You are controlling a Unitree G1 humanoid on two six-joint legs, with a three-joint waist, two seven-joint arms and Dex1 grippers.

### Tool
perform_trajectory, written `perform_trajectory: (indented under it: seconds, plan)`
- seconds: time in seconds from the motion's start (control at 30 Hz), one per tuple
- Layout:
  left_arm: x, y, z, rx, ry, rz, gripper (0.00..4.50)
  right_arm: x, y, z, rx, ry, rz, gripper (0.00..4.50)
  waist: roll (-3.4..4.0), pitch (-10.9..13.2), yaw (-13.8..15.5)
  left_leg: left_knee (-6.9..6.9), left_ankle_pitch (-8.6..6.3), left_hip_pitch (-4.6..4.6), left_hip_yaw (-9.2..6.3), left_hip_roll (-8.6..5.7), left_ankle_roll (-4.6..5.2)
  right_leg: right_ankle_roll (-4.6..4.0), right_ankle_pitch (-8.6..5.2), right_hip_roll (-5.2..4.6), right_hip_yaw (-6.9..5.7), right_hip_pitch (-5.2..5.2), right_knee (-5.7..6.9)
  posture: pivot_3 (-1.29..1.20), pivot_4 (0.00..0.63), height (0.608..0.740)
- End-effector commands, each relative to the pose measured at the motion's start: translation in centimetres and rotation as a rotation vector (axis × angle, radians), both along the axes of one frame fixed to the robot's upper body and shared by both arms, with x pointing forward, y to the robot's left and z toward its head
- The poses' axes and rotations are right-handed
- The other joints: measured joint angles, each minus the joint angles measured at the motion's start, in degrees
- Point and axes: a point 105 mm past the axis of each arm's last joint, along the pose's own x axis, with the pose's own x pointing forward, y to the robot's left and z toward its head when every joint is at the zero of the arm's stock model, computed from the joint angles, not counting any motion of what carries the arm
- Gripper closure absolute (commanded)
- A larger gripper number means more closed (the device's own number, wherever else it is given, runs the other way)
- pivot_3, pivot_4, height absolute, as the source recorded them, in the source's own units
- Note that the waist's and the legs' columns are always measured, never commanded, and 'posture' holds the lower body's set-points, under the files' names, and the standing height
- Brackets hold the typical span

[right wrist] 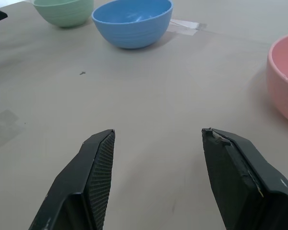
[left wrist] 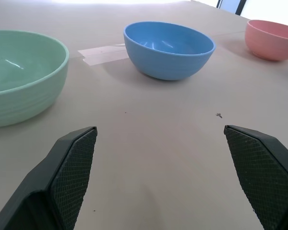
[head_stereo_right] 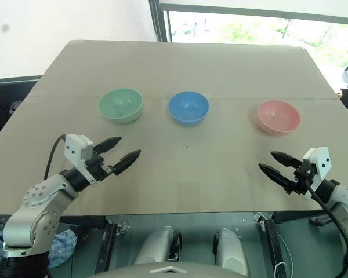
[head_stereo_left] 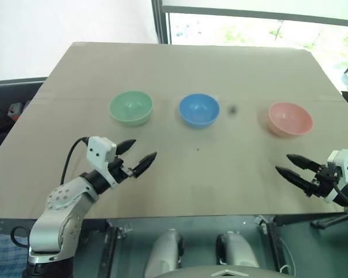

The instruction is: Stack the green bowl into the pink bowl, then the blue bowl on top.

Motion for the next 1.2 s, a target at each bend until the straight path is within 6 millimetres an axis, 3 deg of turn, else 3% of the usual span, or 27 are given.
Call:
perform_trajectory:
  seconds: [0.03,0.8,1.2]
  plan:
    - [0.0,-0.6,1.5,0.009,-0.069,-0.033,0.0,0.2,-0.2,0.8,-0.017,-0.056,-0.007,1.47,0.0,0.0,0.0,0.0,0.0,0.0,0.0,0.0,0.0,0.0,0.0,0.0,0.0,0.0,0.0,0.0,0.15,0.74]
    - [0.3,-1.5,1.8,-0.024,-0.09,-0.103,0.0,0.6,0.4,0.0,-0.062,-0.044,0.013,1.47,0.0,0.0,-0.01,0.0,0.01,0.01,0.03,-0.02,-0.01,0.01,0.0,0.03,-0.04,0.0,0.0,0.0,0.15,0.74]
    - [-0.6,-4.8,4.5,-0.174,-0.167,-0.334,0.0,5.7,-0.8,4.6,-0.382,-0.116,-0.061,1.47,0.03,0.01,-0.01,0.01,0.02,-0.02,0.05,-0.04,-0.02,0.01,0.01,0.22,-0.12,-0.01,0.0,0.0,0.15,0.74]
